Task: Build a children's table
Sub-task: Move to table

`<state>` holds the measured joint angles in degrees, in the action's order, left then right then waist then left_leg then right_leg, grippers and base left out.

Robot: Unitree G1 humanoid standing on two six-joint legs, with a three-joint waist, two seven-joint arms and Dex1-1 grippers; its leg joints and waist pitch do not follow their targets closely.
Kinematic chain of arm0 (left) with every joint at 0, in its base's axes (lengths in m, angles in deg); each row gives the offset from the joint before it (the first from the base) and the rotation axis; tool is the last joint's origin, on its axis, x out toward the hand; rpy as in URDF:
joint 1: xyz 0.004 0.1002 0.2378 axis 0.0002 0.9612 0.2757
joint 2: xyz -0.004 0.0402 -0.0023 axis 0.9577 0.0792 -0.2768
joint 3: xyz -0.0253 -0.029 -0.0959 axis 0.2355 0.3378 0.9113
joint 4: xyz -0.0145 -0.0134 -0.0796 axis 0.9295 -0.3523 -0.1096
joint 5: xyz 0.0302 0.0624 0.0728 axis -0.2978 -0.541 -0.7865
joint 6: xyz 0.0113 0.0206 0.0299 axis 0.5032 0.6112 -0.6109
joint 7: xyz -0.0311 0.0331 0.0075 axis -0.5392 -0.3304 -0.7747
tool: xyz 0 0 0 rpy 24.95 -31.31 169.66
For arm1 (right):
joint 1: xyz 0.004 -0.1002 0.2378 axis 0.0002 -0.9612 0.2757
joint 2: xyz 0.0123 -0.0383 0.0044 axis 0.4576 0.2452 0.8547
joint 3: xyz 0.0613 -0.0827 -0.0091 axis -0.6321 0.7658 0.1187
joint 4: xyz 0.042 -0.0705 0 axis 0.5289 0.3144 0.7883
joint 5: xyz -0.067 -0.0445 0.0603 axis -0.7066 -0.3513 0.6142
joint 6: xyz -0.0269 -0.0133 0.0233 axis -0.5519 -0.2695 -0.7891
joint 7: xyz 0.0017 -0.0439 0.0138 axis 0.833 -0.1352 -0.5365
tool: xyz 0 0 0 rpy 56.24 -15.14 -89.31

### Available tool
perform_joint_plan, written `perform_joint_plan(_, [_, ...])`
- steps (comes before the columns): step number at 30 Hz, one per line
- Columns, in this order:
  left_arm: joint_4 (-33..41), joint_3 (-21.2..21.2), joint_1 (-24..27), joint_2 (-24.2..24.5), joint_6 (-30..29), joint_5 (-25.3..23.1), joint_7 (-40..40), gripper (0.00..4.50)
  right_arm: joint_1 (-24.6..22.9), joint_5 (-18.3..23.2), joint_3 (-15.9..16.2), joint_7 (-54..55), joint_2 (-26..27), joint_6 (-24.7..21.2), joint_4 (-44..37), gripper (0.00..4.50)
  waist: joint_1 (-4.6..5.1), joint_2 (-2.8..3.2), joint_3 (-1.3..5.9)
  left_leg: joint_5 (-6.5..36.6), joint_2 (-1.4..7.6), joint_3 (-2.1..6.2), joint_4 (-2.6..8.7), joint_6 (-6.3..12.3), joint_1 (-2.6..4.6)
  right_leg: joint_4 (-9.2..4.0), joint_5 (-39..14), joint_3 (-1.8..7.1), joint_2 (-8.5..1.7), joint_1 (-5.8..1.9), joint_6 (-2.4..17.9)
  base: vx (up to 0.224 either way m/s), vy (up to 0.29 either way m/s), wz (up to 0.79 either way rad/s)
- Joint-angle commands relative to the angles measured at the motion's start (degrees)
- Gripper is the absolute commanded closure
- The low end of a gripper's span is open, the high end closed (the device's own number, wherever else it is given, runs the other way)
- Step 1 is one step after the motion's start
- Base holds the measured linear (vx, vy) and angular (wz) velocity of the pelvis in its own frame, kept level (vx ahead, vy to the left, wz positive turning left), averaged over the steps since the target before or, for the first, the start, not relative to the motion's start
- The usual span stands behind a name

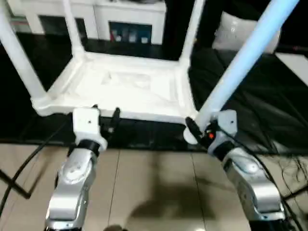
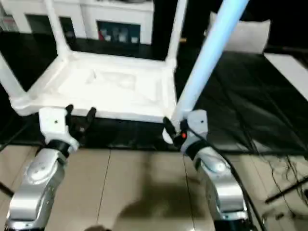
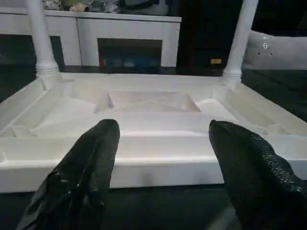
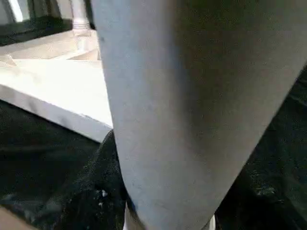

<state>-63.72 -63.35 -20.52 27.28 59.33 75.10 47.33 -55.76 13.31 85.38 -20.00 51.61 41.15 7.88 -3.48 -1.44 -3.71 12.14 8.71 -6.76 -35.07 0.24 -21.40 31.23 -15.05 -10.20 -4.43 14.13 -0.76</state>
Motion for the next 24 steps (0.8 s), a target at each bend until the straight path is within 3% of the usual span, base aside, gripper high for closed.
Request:
perform_joint_plan(1, [-0.6, -0.3, -0.5, 1.1, 0.4, -0.9, 1.1, 1.17, 1.4, -0.1, -0.2, 0.5, 0.9, 0.8, -0.5, 2.6, 0.97, 1.65, 2.65, 22.1, 6.04, 2.97, 6.7, 1.31, 4.98, -4.07, -29.3, 3.12, -2.09, 0.58, 5.5, 0.127, 0.089, 0.26])
perform_joint_plan(2, [-1.0, -0.4, -0.7, 1.3, 0.4, -0.8, 1.7, 1.17, 1.5, 0.3, -0.7, 0.7, 1.3, 0.8, -0.3, 2.6, 3.05, 2.59, 3.67, 25.1, 8.68, 8.04, 8.6, 1.75, 9.66, 5.3, -12.5, 3.76, 1.02, 5.13, 4.8, 0.127, 0.089, 0.26])
perform_joint_plan(3, [-1.2, -0.4, -0.9, 1.4, 0.3, -0.7, 2.1, 1.17, 1.5, 0.1, -0.7, 0.7, 1.2, 1.0, -0.2, 2.6, 2.73, 2.26, 4.09, 20.3, 8.58, 8.03, 6.71, 5.55, 11.1, 8.26, -6.7, 4.77, 0.89, 8.49, 1.2, 0.158, 0.076, 0.05])
perform_joint_plan(4, [-1.4, -0.5, -1.0, 1.5, 0.2, -0.6, 2.4, 1.17, 1.7, -0.1, -0.6, 0.8, 1.0, 1.2, -0.1, 2.6, 2.71, 2.48, 3.79, 17.5, 8.05, 7.31, 6.31, 7.28, 10.56, 9.27, -5.4, 5.08, 0.84, 9.48, -0.2, 0.171, 0.061, 0.09])
perform_joint_plan(5, [-1.6, -0.7, -1.2, 1.7, 0.1, -0.5, 2.6, 1.17, 1.9, -0.5, -0.7, 1.4, 0.7, 2.2, 0.1, 2.6, 2.64, 1.98, 3.55, 13.5, 7.49, 5.67, 6.91, 11.02, 9.44, 10.32, -2.4, 5.2, 0.84, 10.22, -1.6, 0.171, 0.061, 0.09])
perform_joint_plan(6, [-1.7, -0.7, -1.3, 1.7, 0.1, -0.4, 2.6, 1.17, 1.9, -0.7, -0.8, 1.7, 0.7, 2.8, 0.2, 2.6, 3.06, 1.14, 3.43, 10.9, 6.87, 3.82, 7.52, 13.77, 8.75, 9.92, 1.9, 5.42, 0.42, 10.88, -1.5, 0.147, 0.031, 0.07])
perform_joint_plan(7, [-1.8, -0.8, -1.3, 1.7, 0.1, -0.3, 2.6, 1.17, 2.0, -0.8, -1.0, 2.0, 0.8, 3.3, 0.3, 2.6, 3.22, 0.68, 3.31, 10.4, 6.35, 2.9, 7.78, 14.35, 8.32, 8.87, 4.1, 5.74, -0.09, 10.93, -0.8, 0.148, -0.023, 0.01])
perform_joint_plan(8, [-1.8, -0.8, -1.4, 1.7, 0.1, -0.3, 2.7, 1.17, 2.0, -0.8, -1.2, 2.1, 0.8, 3.4, 0.3, 2.6, 3.12, -0.87, 2.87, 14.3, 3.94, 0.19, 8.32, 12.85, 6.61, 4.46, 6.3, 6.87, -1.15, 9.07, 1.5, 0.148, -0.023, 0.01])
perform_joint_plan(9, [-1.9, -0.8, -1.4, 1.7, 0.1, -0.3, 2.7, 1.17, 2.1, -0.7, -1.4, 2.2, 0.9, 3.6, 0.3, 2.6, 3.12, -0.87, 2.87, 14.3, 3.94, 0.19, 8.32, 12.85, 6.61, 4.46, 6.3, 6.87, -1.15, 9.07, 1.5, 0.149, -0.074, -0.05])
perform_joint_plan(10, [-2.1, -1.2, -1.5, 1.7, 0.1, 0.0, 3.1, 1.17, 2.2, -0.8, -2.0, 2.9, 1.1, 4.3, 0.1, 2.6, 0.24, -3.68, 2.41, 19.9, -1.68, -2.08, 1.09, 7.54, 4.59, -4.06, -22.9, 14.83, -7.59, 4.22, 3.3, 0.144, -0.106, 0.02])
perform_joint_plan(11, [-2.2, -1.4, -1.5, 1.7, 0.0, 0.1, 3.4, 1.17, 2.3, -0.9, -2.6, 3.3, 1.4, 4.0, 0.0, 2.6, -0.65, -4.23, 3.13, 12.0, -2.02, 0.07, -5.21, 5.33, 2.01, -5.72, -40.4, 18.33, -11.45, 0.81, 8.4, 0.144, -0.106, 0.02])
perform_joint_plan(12, [-2.2, -1.4, -1.5, 1.7, 0.0, 0.1, 3.4, 1.17, 2.3, -0.9, -2.6, 3.3, 1.4, 4.0, 0.0, 2.6, -1.42, -3.59, 3.62, 8.9, -1.65, 0.89, -5.85, 3.9, 0.6, -5.01, -40.3, 18.37, -11.55, -0.73, 10.4, 0.165, -0.073, 0.01])
perform_joint_plan(13, [-2.3, -1.6, -1.5, 1.7, 0.1, 0.2, 3.6, 1.17, 2.4, -0.6, -3.2, 3.6, 1.8, 4.1, 0.0, 2.6, -1.75, -3.75, 3.08, 9.7, -3.06, 0.48, -6.19, -1.65, 1.1, -3.93, -33.9, 21.85, -5.81, -0.63, 16.6, 0.178, -0.036, -0.28])
perform_joint_plan(14, [-2.3, -1.6, -1.5, 1.7, 0.1, 0.2, 3.8, 1.17, 2.4, -0.4, -3.6, 3.8, 2.1, 4.1, 0.0, 2.6, -3.42, -2.67, 2.49, 8.1, -2.73, 1.22, -5.55, -4.88, 1.08, -3.57, -25.1, 23.42, -3.03, -0.75, 20.3, 0.178, -0.036, -0.28])
perform_joint_plan(15, [-2.3, -1.8, -1.5, 1.7, 0.1, 0.3, 4.2, 1.17, 2.6, -0.1, -4.4, 4.8, 2.3, 4.7, 0.0, 2.6, -3.15, -1.33, 2.05, 7.3, -2.16, 1.5, -2.0, -7.46, 2.02, -2.95, -20.1, 22.8, 1.65, 0.55, 17.7, 0.164, -0.02, -0.44])
perform_joint_plan(16, [-2.3, -1.8, -1.4, 1.7, 0.0, 0.3, 4.4, 1.17, 2.6, -0.1, -4.8, 5.3, 2.1, 5.1, 0.1, 2.6, -2.75, -0.22, 2.36, 5.9, -1.54, 1.18, 1.66, -8.96, 3.31, -2.02, -18.1, 20.74, 4.62, 1.5, 13.4, 0.151, 0.055, -0.49])
perform_joint_plan(17, [-2.2, -1.8, -1.4, 1.7, 0.0, 0.3, 4.5, 1.17, 2.6, 0.0, -4.9, 5.4, 1.9, 5.3, 0.2, 2.6, -0.19, 1.52, 3.04, 5.2, 4.6, 6.87, 7.29, -5.3, 7.17, 6.15, -10.3, 12.9, 4.86, 7.35, 5.7, 0.151, 0.055, -0.49])
perform_joint_plan(18, [-2.2, -1.8, -1.3, 1.6, -0.1, 0.3, 4.6, 1.17, 2.6, 0.1, -5.0, 5.4, 1.8, 5.6, 0.3, 2.6, 1.35, 2.63, 4.28, 4.4, 6.75, 9.25, 7.05, -0.48, 12.12, 9.32, -9.6, 10.18, 3.28, 12.2, 4.4, 0.152, 0.079, -0.24])
perform_joint_plan(19, [-2.1, -1.8, -1.3, 1.6, -0.1, 0.4, 4.6, 1.17, 2.5, 0.2, -5.0, 5.3, 1.8, 5.6, 0.3, 2.6, 1.74, 1.55, 4.94, -6.6, 7.53, 9.32, 4.91, 11.32, 13.0, 11.73, -3.6, 7.54, 0.32, 14.7, -0.7, 0.172, 0.047, 0.12])
perform_joint_plan(20, [-2.1, -1.7, -1.2, 1.6, -0.1, 0.3, 4.7, 1.17, 2.4, 0.3, -5.0, 5.2, 1.7, 5.7, 0.3, 2.6, 1.74, 1.55, 4.94, -6.6, 7.53, 9.32, 4.91, 11.32, 13.0, 11.73, -3.6, 7.54, 0.32, 14.7, -0.7, 0.172, 0.047, 0.12])
perform_joint_plan(21, [-2.2, -1.8, -1.2, 1.5, -0.1, 0.3, 4.6, 1.17, 2.4, 0.3, -4.9, 5.0, 1.6, 5.7, 0.3, 2.6, 2.61, 0.52, 5.23, -14.3, 6.0, 7.73, 4.52, 16.95, 12.83, 11.37, 0.5, 6.69, -0.18, 15.88, -2.0, 0.192, 0.024, 0.09])
perform_joint_plan(22, [-2.2, -1.8, -1.2, 1.4, 0.0, 0.4, 4.6, 1.17, 2.2, 0.1, -4.5, 4.3, 1.2, 5.8, 0.3, 2.6, 3.46, -1.08, 5.06, -15.1, 2.82, 4.51, 3.86, 19.18, 11.85, 7.59, 6.1, 6.93, -0.63, 15.07, 0.9, 0.196, -0.016, 0.03])
perform_joint_plan(23, [-2.1, -1.8, -1.1, 1.5, 0.0, 0.4, 4.5, 1.17, 2.2, 0.0, -4.6, 4.1, 1.3, 5.8, 0.3, 2.6, 3.37, -3.47, 4.92, -4.9, -2.65, 0.46, 2.75, 16.45, 8.65, 2.64, 7.3, 9.46, -1.97, 9.36, 5.5, 0.196, -0.016, 0.03])
perform_joint_plan(24, [-2.1, -1.8, -1.1, 1.5, 0.0, 0.5, 4.5, 1.17, 2.2, -0.1, -4.6, 4.1, 1.3, 5.8, 0.3, 2.6, 2.25, -5.91, 6.28, 0.6, -5.78, -0.54, -1.28, 13.96, 3.3, 1.22, 2.0, 14.27, -4.23, 2.26, 8.9, 0.216, -0.048, 0.07])
